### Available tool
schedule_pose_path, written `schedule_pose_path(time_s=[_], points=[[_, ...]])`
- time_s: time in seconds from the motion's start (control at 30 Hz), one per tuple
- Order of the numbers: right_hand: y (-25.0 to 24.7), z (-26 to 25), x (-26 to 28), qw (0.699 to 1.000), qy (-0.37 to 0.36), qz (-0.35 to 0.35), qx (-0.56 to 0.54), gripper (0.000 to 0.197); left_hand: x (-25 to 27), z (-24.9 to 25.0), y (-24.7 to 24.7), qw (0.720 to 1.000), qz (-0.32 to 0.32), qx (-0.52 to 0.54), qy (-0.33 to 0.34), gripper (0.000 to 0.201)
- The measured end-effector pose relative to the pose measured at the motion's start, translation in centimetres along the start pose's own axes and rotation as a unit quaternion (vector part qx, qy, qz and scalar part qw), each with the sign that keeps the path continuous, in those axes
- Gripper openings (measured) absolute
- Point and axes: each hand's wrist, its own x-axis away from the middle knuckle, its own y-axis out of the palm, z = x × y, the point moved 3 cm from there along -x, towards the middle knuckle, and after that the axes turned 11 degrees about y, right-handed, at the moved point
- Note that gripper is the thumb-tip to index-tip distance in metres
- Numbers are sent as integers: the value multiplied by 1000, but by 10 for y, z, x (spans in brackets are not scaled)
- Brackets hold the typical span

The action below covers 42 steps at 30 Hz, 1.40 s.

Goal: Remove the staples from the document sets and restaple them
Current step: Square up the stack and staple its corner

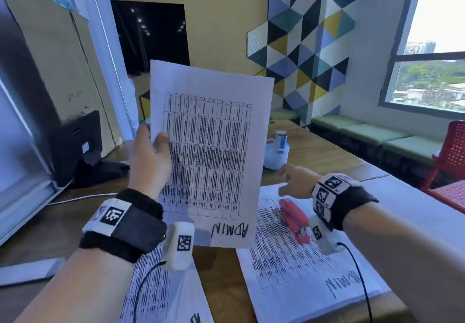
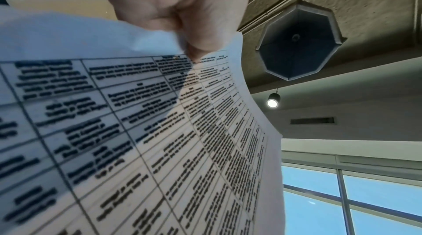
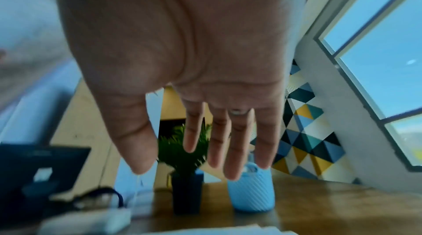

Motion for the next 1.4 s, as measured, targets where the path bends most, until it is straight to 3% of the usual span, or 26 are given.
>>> schedule_pose_path(time_s=[0.1,0.2,0.3,0.4,0.47,0.53,0.63,0.7,0.83,1.03,1.27,1.4], points=[[25,14,-15,991,70,-24,114,56,3,1,1,1000,1,2,11,30],[46,25,-39,977,103,-63,174,43,5,-4,6,1000,-7,13,3,9],[52,21,-44,975,101,-93,174,36,5,-3,7,1000,-11,11,14,23],[46,10,-34,986,68,-63,140,32,6,4,5,1000,-14,24,9,7],[35,4,-31,995,72,-38,59,18,6,5,5,999,-25,22,5,24],[11,1,-29,990,81,12,-118,22,7,8,4,999,-28,21,0,40],[-37,-7,-7,935,65,131,-324,28,8,14,0,999,-30,12,7,39],[-64,-17,10,891,26,216,-399,34,9,13,-3,999,-37,5,10,33],[-103,-47,40,844,-55,288,-449,25,12,12,-10,999,-30,8,22,19],[-128,-102,80,768,-202,372,-481,29,17,18,-17,998,-35,-6,50,20],[-130,-145,99,683,-278,371,-565,35,26,20,-13,995,-80,21,47,8],[-128,-160,98,709,-278,324,-562,23,28,24,-14,994,-90,47,30,10]])
